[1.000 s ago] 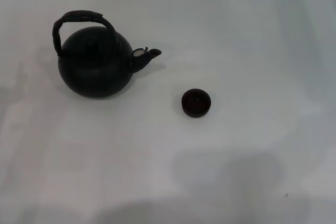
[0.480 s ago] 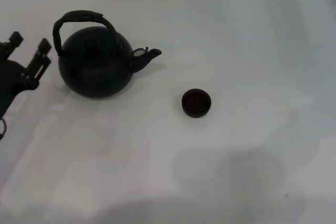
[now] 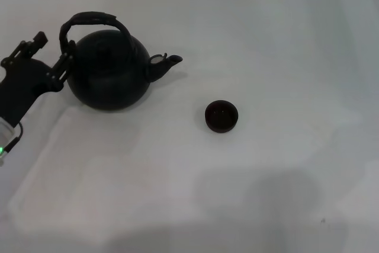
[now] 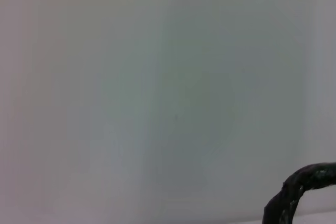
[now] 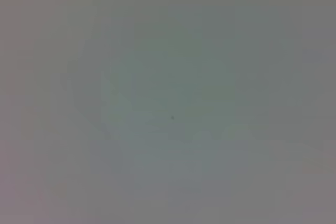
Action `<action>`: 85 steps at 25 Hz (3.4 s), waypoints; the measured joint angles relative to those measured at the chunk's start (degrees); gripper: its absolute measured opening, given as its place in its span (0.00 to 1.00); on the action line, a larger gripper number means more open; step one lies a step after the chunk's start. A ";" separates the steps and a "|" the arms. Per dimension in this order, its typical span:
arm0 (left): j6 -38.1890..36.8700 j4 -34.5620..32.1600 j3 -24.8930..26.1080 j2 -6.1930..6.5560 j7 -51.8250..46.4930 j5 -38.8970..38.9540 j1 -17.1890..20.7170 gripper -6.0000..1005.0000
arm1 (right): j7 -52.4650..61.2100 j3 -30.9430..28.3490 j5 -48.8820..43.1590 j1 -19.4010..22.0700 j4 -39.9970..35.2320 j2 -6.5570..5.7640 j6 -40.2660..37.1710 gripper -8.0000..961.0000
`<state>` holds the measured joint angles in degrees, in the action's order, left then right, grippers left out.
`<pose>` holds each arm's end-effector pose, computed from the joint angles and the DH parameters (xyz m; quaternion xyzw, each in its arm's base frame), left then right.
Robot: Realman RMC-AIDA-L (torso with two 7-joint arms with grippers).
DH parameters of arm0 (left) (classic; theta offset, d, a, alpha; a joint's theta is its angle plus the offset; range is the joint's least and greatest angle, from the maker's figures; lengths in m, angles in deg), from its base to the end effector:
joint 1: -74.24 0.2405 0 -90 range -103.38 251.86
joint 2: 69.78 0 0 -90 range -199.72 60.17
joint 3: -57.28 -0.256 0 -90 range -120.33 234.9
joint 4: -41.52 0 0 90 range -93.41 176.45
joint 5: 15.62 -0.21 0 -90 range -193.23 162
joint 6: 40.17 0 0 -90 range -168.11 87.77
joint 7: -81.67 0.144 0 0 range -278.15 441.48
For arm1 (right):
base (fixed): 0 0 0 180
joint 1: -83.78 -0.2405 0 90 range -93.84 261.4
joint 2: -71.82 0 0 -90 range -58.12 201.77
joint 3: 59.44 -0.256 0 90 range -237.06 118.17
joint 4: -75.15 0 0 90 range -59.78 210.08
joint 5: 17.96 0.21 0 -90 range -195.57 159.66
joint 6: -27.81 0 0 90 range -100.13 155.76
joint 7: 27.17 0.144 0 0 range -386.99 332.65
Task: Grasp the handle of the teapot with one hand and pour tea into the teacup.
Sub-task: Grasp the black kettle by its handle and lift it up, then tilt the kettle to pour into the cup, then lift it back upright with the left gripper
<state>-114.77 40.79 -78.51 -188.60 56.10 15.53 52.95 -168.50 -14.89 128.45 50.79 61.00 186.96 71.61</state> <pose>-0.3440 0.2806 -0.0346 -0.7761 -0.2586 -0.3159 0.4806 0.3548 0.4087 0.0775 -0.5990 0.3798 0.3250 0.6256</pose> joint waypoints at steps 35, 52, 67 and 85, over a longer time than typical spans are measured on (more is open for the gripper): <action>-2.15 -4.29 0.37 0.00 8.42 -0.10 -3.08 0.12 | 0.00 -0.07 0.02 1.02 0.80 0.21 -0.15 0.89; -0.64 -8.06 0.26 -0.27 26.09 -7.17 -6.40 0.12 | 0.07 -0.09 0.05 1.00 1.88 0.51 0.00 0.89; 0.89 -10.05 0.18 -0.35 36.09 -9.82 -6.79 0.12 | 0.18 -0.40 0.15 1.82 2.15 0.54 0.26 0.89; 4.83 -12.28 0.44 -0.44 40.88 -10.94 -7.92 0.12 | 0.03 -1.41 0.20 1.92 1.84 0.44 0.69 0.89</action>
<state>-109.94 28.51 -78.08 -189.05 96.98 4.59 45.02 -168.47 -16.30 128.64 52.71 62.84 187.40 72.29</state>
